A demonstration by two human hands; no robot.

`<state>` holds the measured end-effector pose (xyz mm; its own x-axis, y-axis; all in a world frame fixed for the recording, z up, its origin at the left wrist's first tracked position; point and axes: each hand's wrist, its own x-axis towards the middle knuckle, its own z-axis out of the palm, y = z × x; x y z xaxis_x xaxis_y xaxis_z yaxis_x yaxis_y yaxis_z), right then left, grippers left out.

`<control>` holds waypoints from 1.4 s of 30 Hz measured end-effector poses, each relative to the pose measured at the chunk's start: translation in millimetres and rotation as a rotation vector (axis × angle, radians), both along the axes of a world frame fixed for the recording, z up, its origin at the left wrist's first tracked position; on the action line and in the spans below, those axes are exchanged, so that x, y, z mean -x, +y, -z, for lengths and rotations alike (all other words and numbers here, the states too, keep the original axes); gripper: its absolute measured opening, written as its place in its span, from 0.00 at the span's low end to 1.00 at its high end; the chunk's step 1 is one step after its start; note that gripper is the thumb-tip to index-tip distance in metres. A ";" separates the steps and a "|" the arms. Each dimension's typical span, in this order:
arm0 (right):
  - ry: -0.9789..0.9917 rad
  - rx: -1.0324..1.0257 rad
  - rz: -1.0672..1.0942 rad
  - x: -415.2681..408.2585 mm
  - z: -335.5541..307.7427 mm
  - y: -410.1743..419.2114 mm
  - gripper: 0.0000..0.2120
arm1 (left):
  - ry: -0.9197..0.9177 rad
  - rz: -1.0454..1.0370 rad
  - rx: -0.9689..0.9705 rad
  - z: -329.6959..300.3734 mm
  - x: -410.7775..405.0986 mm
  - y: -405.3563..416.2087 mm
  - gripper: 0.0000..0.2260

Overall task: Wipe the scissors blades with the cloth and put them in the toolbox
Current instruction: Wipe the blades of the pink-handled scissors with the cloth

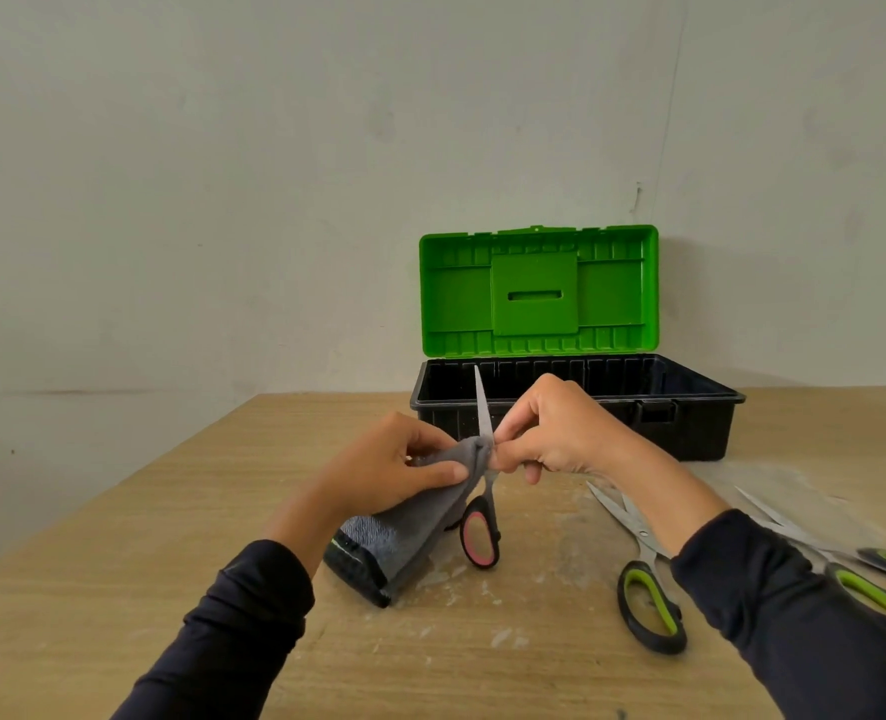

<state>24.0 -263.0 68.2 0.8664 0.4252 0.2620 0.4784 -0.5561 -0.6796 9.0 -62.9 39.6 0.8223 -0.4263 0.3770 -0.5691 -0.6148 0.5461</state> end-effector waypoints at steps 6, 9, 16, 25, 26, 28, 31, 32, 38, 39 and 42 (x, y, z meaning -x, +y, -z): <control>0.079 -0.108 -0.012 1.7 -0.1 -1.2 0.02 | 0.042 -0.008 -0.025 -7.7 2.2 5.7 0.08; 0.073 -0.110 0.002 2.0 -3.4 -7.9 0.06 | 0.054 -0.073 -0.014 -8.9 2.9 14.8 0.07; 0.053 -0.067 -0.006 2.8 -0.7 -4.3 0.07 | -0.014 -0.083 -0.086 -4.4 3.2 6.7 0.07; 0.073 -0.101 0.009 0.6 6.5 4.1 0.06 | -0.108 -0.056 -0.110 -0.7 3.1 -6.6 0.10; 0.084 -0.127 0.014 0.4 7.0 3.7 0.07 | -0.103 -0.062 -0.090 -0.7 3.3 -7.7 0.09; 0.110 -0.171 0.021 0.3 7.1 3.0 0.07 | -0.089 -0.063 -0.060 -3.2 4.4 -8.4 0.08; 0.124 -0.165 0.001 0.5 3.9 -1.5 0.09 | -0.061 -0.060 -0.050 -8.8 7.8 0.4 0.06; 0.126 -0.161 -0.003 0.3 2.6 -4.6 0.09 | -0.051 -0.065 -0.042 -10.0 8.5 4.6 0.08; 0.122 -0.154 0.019 -0.9 -4.0 -21.3 0.06 | 0.015 -0.139 0.134 -11.1 7.6 20.1 0.08; 0.121 -0.151 0.024 -1.1 -4.0 -22.2 0.06 | 0.024 -0.154 0.151 -11.2 7.7 20.3 0.08; 0.113 -0.142 0.028 -1.2 -3.0 -22.1 0.06 | 0.042 -0.157 0.194 -9.7 8.5 18.6 0.05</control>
